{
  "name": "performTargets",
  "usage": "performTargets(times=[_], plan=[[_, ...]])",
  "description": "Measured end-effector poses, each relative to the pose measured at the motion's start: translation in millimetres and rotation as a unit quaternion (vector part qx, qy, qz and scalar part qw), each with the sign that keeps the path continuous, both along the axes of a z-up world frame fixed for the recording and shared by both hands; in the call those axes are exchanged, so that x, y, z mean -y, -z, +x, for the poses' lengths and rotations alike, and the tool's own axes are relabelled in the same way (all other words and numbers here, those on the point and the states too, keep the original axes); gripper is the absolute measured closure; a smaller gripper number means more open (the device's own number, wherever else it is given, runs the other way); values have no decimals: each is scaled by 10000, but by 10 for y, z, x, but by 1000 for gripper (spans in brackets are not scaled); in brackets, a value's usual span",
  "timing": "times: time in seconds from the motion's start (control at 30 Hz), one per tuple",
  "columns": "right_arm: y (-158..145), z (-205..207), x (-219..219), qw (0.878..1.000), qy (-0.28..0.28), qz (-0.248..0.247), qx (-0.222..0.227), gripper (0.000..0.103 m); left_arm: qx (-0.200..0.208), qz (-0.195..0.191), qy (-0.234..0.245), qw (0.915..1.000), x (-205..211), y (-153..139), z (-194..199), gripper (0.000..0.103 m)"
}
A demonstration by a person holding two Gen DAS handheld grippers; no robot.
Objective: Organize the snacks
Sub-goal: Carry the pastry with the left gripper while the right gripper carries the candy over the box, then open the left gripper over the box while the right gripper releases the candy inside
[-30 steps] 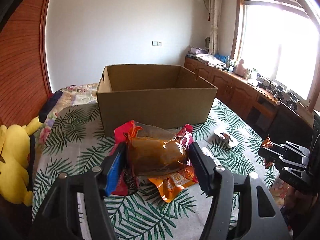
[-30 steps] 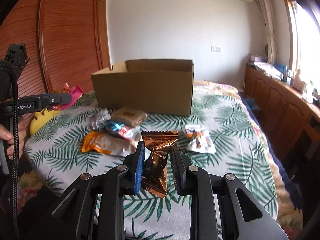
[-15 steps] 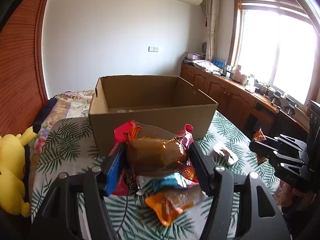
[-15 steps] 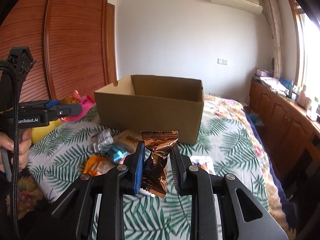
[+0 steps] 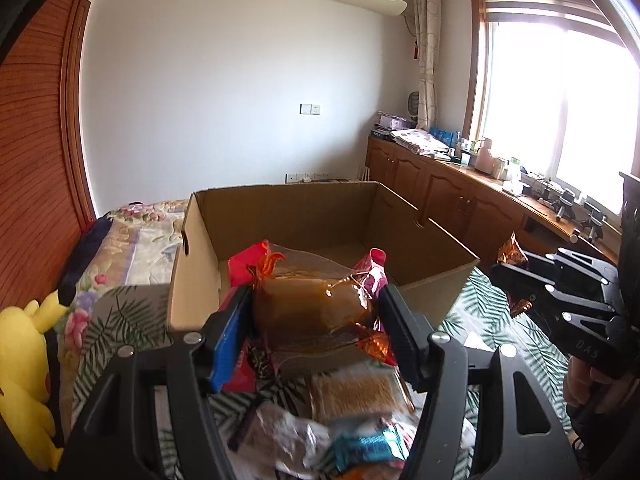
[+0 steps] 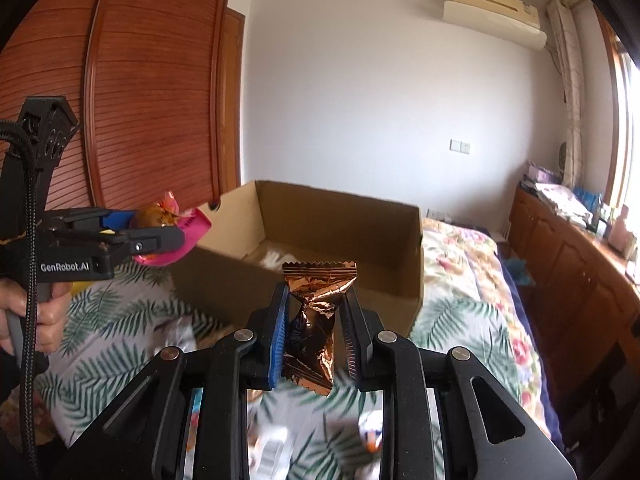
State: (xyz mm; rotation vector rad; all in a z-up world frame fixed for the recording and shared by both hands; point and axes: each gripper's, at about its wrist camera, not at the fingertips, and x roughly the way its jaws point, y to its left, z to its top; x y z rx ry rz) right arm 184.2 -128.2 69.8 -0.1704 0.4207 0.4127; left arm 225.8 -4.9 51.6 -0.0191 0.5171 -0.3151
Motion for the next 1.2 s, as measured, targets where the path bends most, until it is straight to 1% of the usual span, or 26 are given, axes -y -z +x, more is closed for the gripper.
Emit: performTargets(times=[0.33,0.57,0.77,0.93,1.1,1.2], plan=[[-70,552,-180,9997,-198,-44,109,80,99,-5,-110,9999,-13,3,466,39],[3,848,-269,9996,-265,-14,-10,80,-16,12,-213,9998,-24,155,738,39],[145,1015,-294,9994,-260,36,-203,80,-175,57,-236,9996,-9,308,830,39],[251,1089,-320,9991,-259,17,-325,79,-267,182,-211,9993,53,389,863,38],[304,1127,-329,9987,-277,12,-423,79,-323,259,-156,9990,123,420,873,38],[321,1145,-330,9985,-283,29,-477,79,-331,264,-150,9990,149,424,861,39]])
